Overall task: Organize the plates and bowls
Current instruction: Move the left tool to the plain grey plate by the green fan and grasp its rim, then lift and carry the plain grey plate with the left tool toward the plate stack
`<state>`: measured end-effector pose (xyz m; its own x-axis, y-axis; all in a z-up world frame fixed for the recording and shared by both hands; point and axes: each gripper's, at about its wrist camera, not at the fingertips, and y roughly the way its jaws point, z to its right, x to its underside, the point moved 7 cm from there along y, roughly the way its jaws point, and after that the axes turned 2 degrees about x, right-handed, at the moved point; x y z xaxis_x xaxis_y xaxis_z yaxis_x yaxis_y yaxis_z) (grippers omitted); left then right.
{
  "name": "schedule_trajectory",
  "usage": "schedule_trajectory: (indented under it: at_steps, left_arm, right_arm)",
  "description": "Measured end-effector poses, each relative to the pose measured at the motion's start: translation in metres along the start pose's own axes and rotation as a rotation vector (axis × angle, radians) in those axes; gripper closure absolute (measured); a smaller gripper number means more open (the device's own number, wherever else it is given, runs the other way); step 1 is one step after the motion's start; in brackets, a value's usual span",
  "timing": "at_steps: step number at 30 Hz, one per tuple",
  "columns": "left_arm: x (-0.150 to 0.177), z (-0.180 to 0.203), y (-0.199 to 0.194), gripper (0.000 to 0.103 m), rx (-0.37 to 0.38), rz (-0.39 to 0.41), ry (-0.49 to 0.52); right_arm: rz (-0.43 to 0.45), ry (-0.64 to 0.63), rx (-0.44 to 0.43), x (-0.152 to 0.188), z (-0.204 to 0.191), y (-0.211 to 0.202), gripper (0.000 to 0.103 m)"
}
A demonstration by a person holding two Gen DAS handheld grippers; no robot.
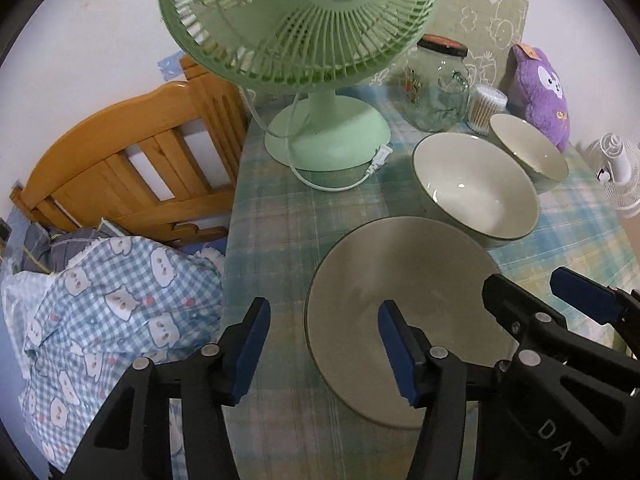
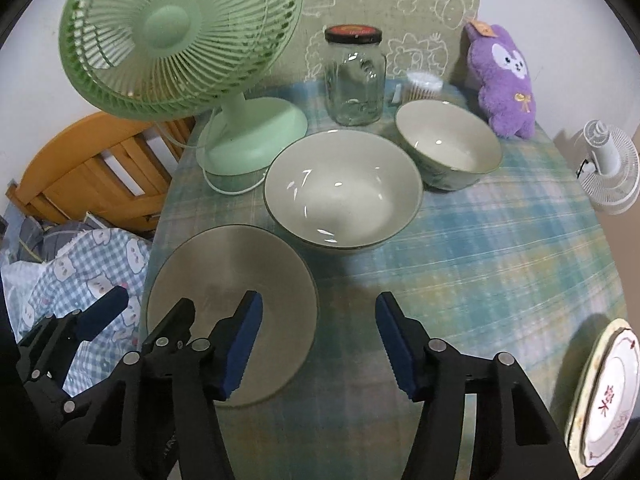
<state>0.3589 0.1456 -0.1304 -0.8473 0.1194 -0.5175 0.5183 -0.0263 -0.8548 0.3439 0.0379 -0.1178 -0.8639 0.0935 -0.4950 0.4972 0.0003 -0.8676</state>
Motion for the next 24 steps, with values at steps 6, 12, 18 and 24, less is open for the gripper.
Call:
schedule_trajectory:
  at_steps: [6, 12, 18, 24]
  left_arm:
    - [0.0, 0.001, 0.02, 0.059, 0.015, -0.027, 0.017]
    - [0.001, 0.003, 0.031, 0.071, 0.075, -0.05, -0.001]
    - [0.003, 0.005, 0.028, 0.071, 0.078, -0.051, 0.004]
    - [0.004, 0.011, 0.013, 0.071, 0.067, -0.04, 0.001]
  right_arm:
    - [-0.033, -0.001, 0.004, 0.0, -0.01, 0.023, 0.051]
    - [-0.049, -0.013, -0.007, -0.002, -0.017, 0.035, 0.066]
    - [-0.064, -0.023, -0.004, -0.001, -0.019, 0.037, 0.069]
    - [-0.058, -0.035, -0.013, 0.002, -0.016, 0.024, 0.069]
